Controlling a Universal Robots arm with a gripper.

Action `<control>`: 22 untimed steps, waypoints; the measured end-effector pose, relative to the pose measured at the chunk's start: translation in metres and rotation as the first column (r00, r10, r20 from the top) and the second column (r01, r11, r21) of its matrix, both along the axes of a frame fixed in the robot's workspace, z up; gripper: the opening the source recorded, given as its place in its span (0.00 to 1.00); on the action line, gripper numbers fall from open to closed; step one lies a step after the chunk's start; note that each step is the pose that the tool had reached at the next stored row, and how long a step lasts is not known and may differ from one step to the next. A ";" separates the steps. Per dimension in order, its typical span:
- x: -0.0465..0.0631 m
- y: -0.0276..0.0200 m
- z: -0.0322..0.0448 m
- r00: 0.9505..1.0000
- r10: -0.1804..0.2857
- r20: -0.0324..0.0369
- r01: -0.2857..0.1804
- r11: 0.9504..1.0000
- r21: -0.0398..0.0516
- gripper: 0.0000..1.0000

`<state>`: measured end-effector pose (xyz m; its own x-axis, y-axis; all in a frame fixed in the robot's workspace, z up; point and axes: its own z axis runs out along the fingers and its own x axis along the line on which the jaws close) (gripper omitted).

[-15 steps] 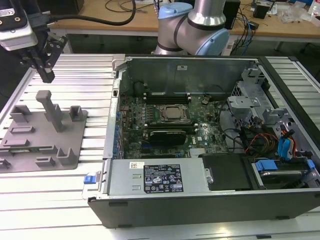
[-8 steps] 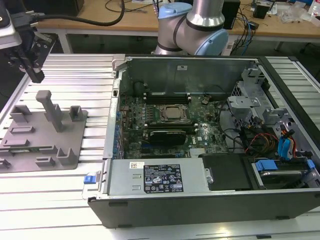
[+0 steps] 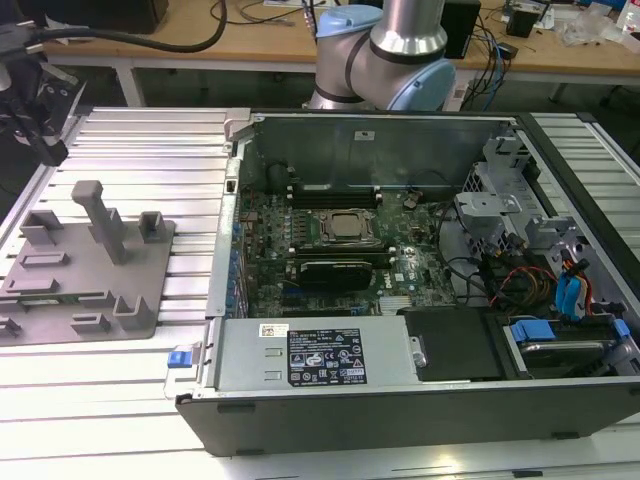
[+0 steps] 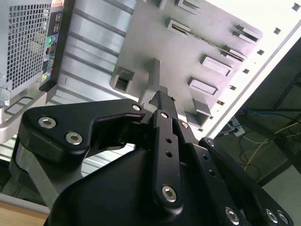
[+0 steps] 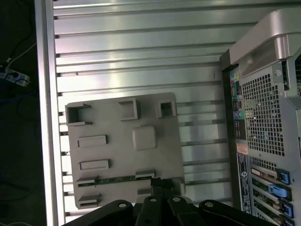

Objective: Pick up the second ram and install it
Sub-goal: 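Reach for the second ram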

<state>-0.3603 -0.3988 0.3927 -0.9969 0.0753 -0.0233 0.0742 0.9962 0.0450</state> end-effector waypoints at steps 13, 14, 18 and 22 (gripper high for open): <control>-0.045 -0.0004 -0.0037 1.000 0.000 0.000 0.000 1.000 0.000 0.08; -0.046 -0.0009 -0.0048 1.000 0.000 0.000 0.000 1.000 0.000 0.08; -0.049 -0.0062 -0.0125 1.000 0.000 0.000 0.000 1.000 0.000 0.08; -0.051 -0.0124 -0.0189 1.000 0.000 0.000 0.000 1.000 0.000 0.08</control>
